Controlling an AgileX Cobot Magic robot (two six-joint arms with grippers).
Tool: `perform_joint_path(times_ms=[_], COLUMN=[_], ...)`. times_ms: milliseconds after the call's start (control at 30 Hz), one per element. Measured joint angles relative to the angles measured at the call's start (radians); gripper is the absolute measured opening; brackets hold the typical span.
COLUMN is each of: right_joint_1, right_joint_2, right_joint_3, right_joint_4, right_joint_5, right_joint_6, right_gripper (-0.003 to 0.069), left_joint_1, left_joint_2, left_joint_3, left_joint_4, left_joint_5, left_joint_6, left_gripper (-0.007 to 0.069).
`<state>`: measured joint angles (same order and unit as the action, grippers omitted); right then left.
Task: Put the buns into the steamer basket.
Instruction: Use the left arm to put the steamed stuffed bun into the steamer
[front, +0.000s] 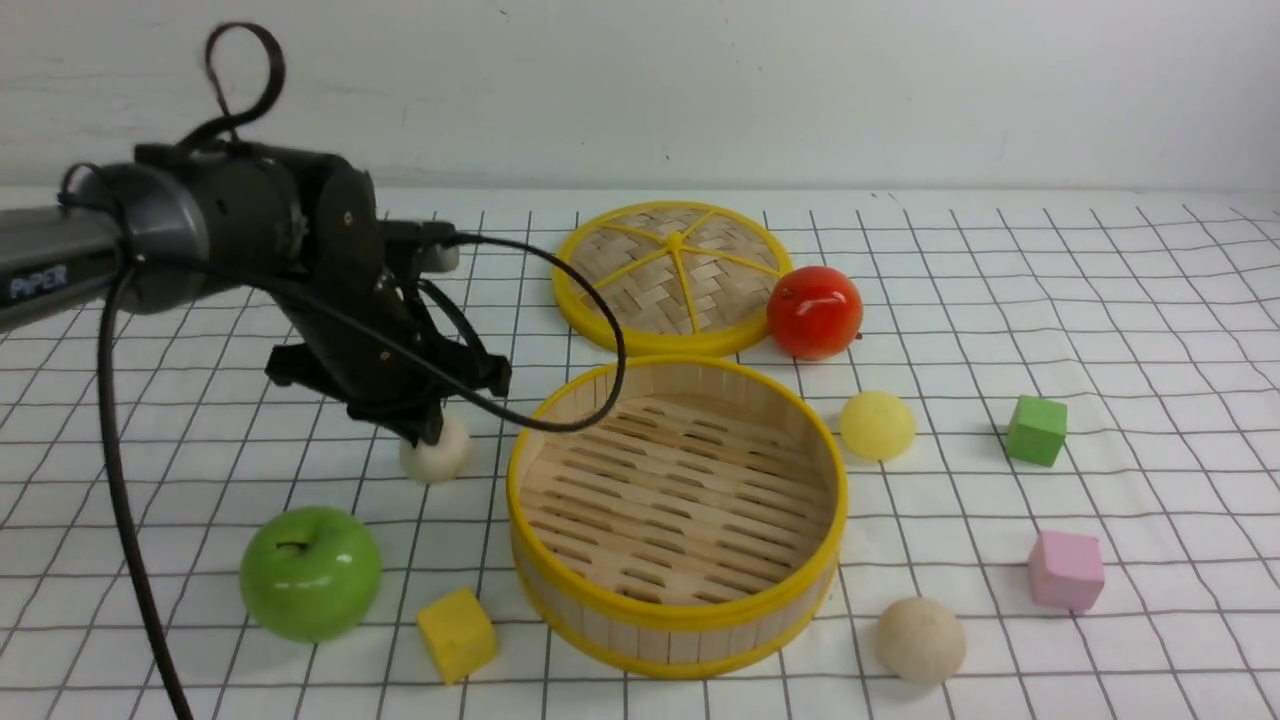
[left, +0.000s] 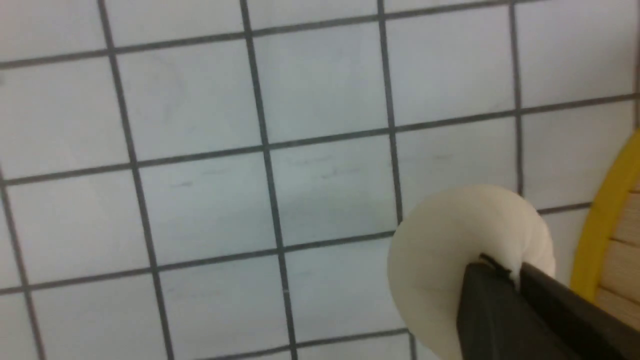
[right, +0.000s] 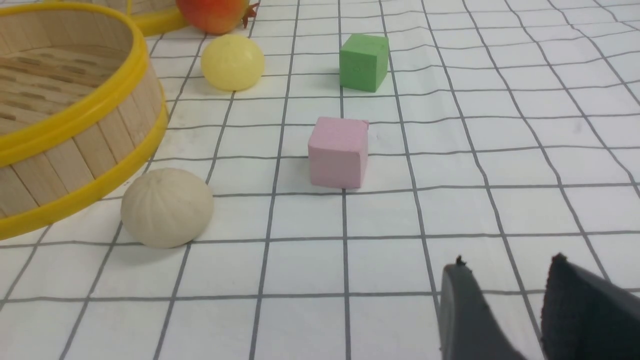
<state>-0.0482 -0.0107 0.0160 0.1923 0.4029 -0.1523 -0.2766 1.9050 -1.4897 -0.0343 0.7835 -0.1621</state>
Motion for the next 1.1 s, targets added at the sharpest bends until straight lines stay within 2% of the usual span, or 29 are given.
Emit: perform_joint_path(times_ms=[133, 300, 600, 700, 800, 833, 867, 967, 1100], right_joint_1=[0.0, 0.0, 0.0, 0.0, 0.0, 0.0, 0.0, 0.0, 0.0], right_joint_2=[0.0, 0.0, 0.0, 0.0, 0.0, 0.0, 0.0, 0.0, 0.0], right_joint_3=[0.0, 0.0, 0.0, 0.0, 0.0, 0.0, 0.0, 0.0, 0.0], right_joint_4=[0.0, 0.0, 0.0, 0.0, 0.0, 0.0, 0.0, 0.0, 0.0], right_joint_5=[0.0, 0.0, 0.0, 0.0, 0.0, 0.0, 0.0, 0.0, 0.0], right_joint_6=[0.0, 0.0, 0.0, 0.0, 0.0, 0.0, 0.0, 0.0, 0.0], right_gripper=[0.0241, 0.0241, 0.0241, 0.0241, 0.0241, 0.0241, 0.0241, 0.0241, 0.0241], left_joint_1=[-0.004, -0.061, -0.147, -0.152, -0.152, -0.152, -0.151, -0.151, -0.15], left_joint_2=[-0.112, -0.165, -0.018, 0.009, 0.014, 0.014, 0.014, 0.007, -0.052], left_joint_3=[-0.01, -0.015, -0.008, -0.007, -0.007, -0.007, -0.007, -0.007, -0.007], left_joint_4=[-0.115, -0.252, -0.271, -0.273, -0.273, -0.273, -0.272, -0.27, -0.252], left_joint_5=[0.045, 0.069, -0.052, -0.081, -0.088, -0.088, -0.086, -0.046, 0.017], left_joint_6=[0.034, 0.118, 0.132, 0.132, 0.132, 0.132, 0.132, 0.132, 0.135], left_gripper=[-0.0013, -0.0013, 0.0024, 0.0064, 0.0159, 0.0159, 0.0204, 0.0269, 0.0307])
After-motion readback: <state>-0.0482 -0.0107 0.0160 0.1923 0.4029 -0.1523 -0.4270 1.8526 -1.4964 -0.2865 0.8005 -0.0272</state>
